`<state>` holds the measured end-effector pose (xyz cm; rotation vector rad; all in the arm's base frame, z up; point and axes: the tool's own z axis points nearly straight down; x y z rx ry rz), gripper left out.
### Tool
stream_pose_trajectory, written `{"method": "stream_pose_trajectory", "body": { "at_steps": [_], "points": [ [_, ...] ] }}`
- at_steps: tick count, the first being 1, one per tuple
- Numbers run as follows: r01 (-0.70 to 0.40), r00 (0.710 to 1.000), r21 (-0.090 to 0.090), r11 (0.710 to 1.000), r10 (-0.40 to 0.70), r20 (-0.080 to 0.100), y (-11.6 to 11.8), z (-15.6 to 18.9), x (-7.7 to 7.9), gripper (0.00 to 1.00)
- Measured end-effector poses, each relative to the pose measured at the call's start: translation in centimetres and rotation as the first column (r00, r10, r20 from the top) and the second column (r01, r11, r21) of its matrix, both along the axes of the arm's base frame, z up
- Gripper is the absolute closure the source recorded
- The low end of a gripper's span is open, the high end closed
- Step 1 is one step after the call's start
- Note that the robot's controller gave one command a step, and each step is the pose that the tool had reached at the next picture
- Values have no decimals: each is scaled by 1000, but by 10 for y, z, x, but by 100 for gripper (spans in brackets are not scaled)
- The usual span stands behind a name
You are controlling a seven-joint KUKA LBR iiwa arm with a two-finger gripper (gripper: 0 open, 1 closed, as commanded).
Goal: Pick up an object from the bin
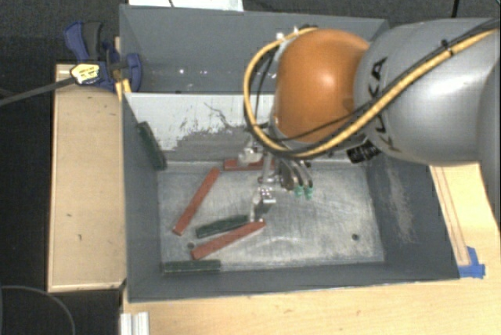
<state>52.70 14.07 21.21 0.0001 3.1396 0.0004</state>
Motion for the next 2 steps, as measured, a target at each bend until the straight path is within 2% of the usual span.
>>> {"method": "stream_pose_trajectory", "body": {
  "at_steps": [1,2],
  "points": [
    [-48,999,1,999,48,6,-30,-59,-11,0],
    [-233,972,1,973,233,12,-16,-138,-17,100]
  ]
}}
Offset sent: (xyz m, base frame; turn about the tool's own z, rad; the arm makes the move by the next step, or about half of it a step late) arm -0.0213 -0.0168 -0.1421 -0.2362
